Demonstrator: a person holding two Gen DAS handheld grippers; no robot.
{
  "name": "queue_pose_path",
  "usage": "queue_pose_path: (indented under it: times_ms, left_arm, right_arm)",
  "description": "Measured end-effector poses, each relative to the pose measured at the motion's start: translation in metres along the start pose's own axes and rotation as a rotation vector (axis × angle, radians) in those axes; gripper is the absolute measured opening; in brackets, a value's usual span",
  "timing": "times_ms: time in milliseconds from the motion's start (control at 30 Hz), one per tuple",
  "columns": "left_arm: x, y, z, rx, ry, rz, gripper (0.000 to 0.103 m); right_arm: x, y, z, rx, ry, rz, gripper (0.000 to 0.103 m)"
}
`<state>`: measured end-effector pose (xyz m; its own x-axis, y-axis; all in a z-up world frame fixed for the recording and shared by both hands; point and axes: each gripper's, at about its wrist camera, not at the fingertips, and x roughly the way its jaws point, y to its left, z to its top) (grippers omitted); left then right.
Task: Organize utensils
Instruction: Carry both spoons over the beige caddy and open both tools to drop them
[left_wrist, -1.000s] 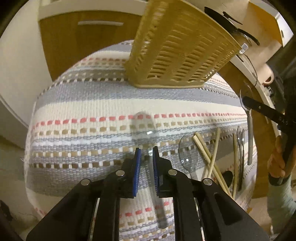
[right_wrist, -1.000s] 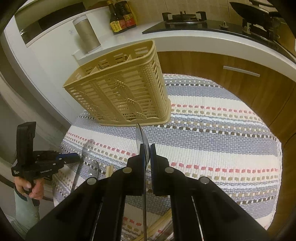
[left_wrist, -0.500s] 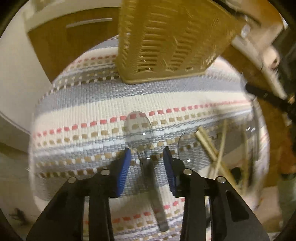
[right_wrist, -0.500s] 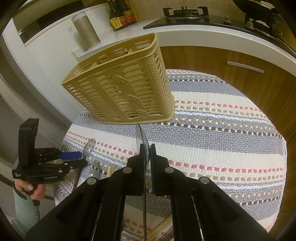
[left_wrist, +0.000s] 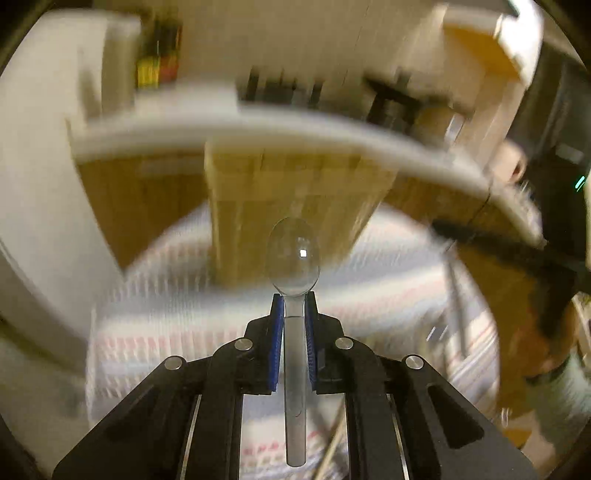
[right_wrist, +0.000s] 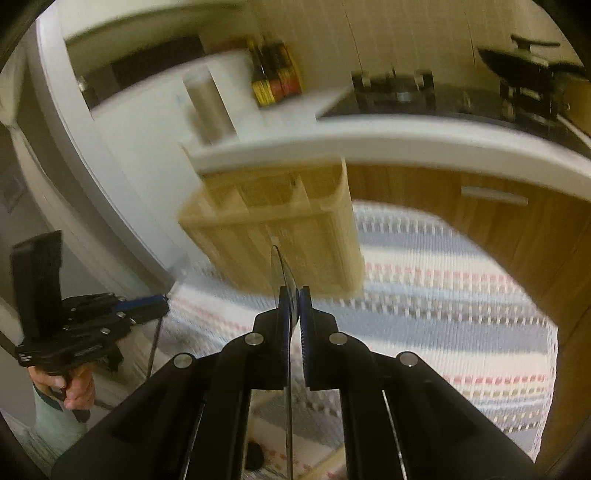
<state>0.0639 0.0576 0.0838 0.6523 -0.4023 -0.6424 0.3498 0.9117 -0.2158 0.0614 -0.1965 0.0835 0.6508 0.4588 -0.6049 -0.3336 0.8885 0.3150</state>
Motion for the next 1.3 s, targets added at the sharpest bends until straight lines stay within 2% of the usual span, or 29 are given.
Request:
queue_pose_path:
  times_ms: [33,67,167,300,367,467,567,800,933,1300]
  left_arm:
    - [-0.015,-0.002,0.015,-0.001,-0.071,-0.016,0.009]
    - [-0.022,-0.007,0.021,0.0,-0.109,-0.021,0.009]
    - [-0.041,-0.014,0.05,0.013,-0.265,0.013,0.009]
    - [-0.039,-0.02,0.075,-0.021,-0.398,0.005,0.009]
    - [-0.036,-0.027,0.082,-0.012,-0.479,0.046,0.009]
    - [-0.023,-0.016,0.085,-0.032,-0.569,0.044,0.009]
    - [-0.001,-0.007,0.092,-0.075,-0.592,0.038,0.009]
    - [0.033,0.002,0.086,-0.062,-0.636,0.13,0.009]
    - [0.053,0.01,0.078,-0.061,-0.625,0.163,0.009]
    - [0.063,0.017,0.06,-0.066,-0.591,0.135,0.01]
  right_arm:
    - [-0.006,0.003,0.007,-0.004,-0.035,0.002,0.004]
    - [-0.012,0.008,0.018,-0.015,-0.087,0.002,0.004]
    - [-0.023,0.02,0.044,-0.045,-0.194,-0.02,0.004]
    - [-0.024,0.032,0.075,-0.084,-0.33,-0.056,0.004]
    - [-0.02,0.038,0.088,-0.112,-0.411,-0.109,0.004]
    - [-0.008,0.042,0.098,-0.149,-0.493,-0.18,0.004]
    - [0.01,0.042,0.101,-0.175,-0.55,-0.244,0.004]
    - [0.058,0.027,0.092,-0.15,-0.572,-0.323,0.004]
    - [0.078,0.013,0.085,-0.113,-0.535,-0.317,0.004]
    - [0.075,0.002,0.063,-0.08,-0.491,-0.299,0.004]
